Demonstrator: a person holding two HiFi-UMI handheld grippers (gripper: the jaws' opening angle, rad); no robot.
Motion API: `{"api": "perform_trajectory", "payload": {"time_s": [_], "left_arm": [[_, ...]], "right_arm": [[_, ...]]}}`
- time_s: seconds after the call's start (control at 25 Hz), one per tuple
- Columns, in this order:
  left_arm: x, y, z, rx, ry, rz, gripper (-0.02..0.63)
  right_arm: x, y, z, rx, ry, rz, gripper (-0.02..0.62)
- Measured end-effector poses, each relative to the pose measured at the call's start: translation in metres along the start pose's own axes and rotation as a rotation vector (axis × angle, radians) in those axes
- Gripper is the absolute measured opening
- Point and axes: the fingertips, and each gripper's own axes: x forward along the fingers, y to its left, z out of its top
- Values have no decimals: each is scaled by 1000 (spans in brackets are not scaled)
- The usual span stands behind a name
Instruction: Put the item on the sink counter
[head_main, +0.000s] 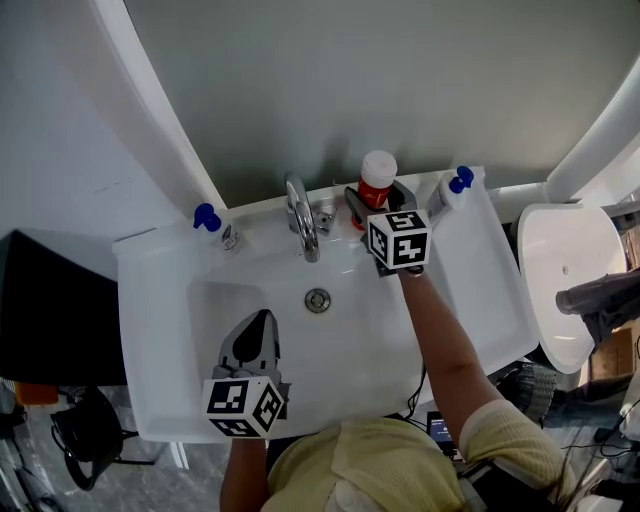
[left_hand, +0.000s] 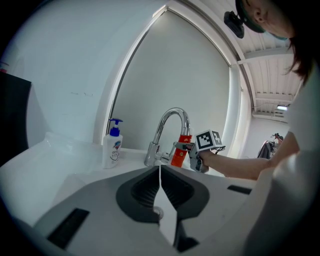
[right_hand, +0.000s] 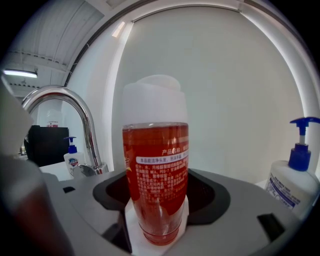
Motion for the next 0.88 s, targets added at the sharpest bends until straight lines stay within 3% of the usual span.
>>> {"api": "perform_trajectory", "payload": {"time_s": [0.88], "left_arm": [[-8,7,2,7,2,-39,43]], "right_arm": [[-48,4,-1,0,-32,-96,299]]}}
